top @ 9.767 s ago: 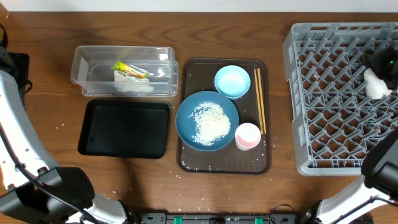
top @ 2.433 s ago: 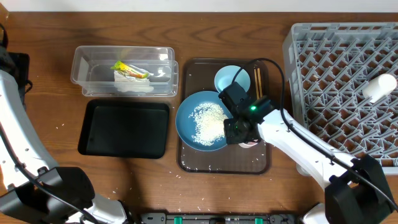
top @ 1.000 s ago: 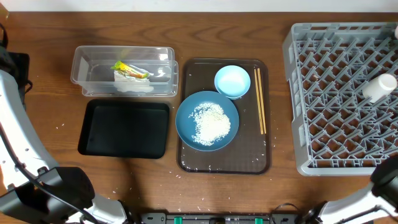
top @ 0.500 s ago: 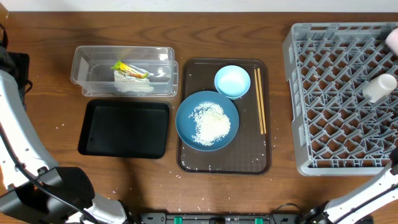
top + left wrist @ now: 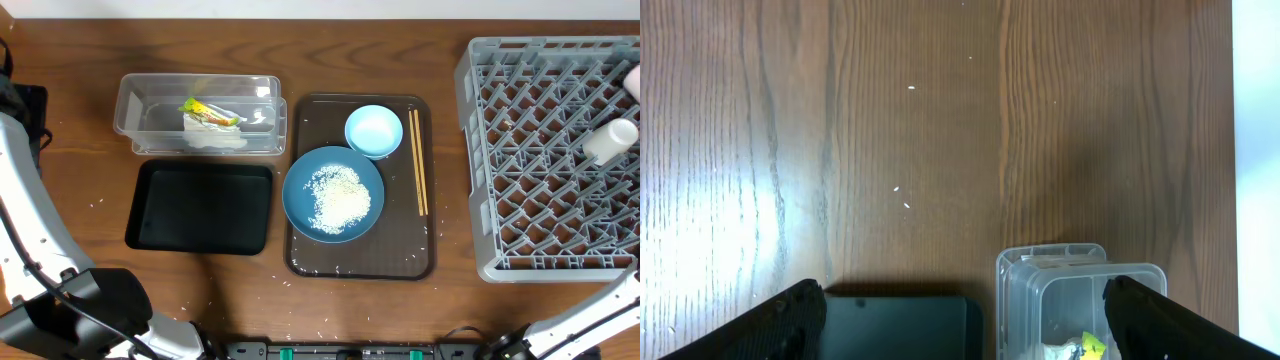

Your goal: Sort waste into correct bins and load items into the dishwasher rack

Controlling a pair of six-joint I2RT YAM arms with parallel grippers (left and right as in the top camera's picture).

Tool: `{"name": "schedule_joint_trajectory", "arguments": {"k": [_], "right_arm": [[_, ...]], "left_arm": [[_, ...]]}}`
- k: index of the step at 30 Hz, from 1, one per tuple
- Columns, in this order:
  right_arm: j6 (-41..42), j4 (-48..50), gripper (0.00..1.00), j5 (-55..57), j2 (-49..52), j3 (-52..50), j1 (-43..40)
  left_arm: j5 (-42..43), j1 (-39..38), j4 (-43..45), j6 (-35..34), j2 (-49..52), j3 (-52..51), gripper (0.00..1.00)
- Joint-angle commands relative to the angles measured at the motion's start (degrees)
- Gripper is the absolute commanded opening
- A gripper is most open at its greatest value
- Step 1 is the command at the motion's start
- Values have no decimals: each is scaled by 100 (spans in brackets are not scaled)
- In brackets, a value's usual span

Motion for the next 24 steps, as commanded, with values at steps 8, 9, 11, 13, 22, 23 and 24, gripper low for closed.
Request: {"name": "schedule_joint_trajectory", "arguments": {"k": [8,9,11,13,22,23,24], "right_arm": [[-203,-57,1,142,-13,28,-63],[-203,-59,1,140,-13,28,-74],[-203,-72,1,157,-13,28,-94],[-247,-70,1,175,-13,28,-101],[-262,304,1,177,-13,28,0],[-258,352,1,177,-13,28,37],[-236,396,1,199,-13,28,76]], "left_arm": [[-114,13,-31,76,37,-7,92],[-114,13,-31,76,37,-7,92],[-114,13,-31,76,37,-7,92],[-114,13,-31,76,37,-7,92],[-114,13,-31,76,37,-7,92],[-114,13,-31,76,37,-7,92],[-114,13,-31,76,37,-7,92]]}}
